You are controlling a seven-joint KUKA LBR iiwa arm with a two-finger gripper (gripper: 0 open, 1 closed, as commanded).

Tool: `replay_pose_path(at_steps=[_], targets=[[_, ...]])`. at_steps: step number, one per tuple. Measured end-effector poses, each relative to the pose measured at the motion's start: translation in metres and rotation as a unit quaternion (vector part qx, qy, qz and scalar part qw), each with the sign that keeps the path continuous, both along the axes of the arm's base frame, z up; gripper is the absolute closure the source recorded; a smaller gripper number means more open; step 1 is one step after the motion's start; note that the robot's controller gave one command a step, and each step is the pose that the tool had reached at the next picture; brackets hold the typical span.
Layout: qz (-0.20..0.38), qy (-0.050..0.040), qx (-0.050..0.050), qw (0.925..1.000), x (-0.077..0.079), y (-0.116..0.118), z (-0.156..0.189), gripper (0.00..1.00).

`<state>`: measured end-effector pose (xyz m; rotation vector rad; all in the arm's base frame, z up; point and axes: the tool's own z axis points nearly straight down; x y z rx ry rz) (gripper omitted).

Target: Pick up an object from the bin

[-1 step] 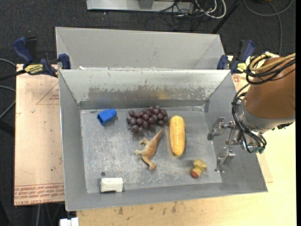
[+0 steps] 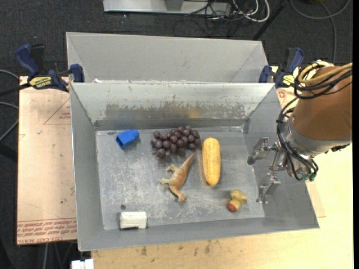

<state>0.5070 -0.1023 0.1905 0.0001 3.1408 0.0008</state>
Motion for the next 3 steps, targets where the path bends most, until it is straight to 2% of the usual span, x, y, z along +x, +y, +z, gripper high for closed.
replay_pose_path(at_steps=[1, 2, 3], targets=[[-0.029, -0.0031, 0.000, 0.9996, -0.001, 0.016, -0.056, 0.00], [-0.044, 0.0011, 0.001, 0.9990, -0.012, 0.025, -0.081, 0.00], [-0.096, -0.0003, 0.000, 0.9953, -0.011, 0.020, -0.068, 0.00]])
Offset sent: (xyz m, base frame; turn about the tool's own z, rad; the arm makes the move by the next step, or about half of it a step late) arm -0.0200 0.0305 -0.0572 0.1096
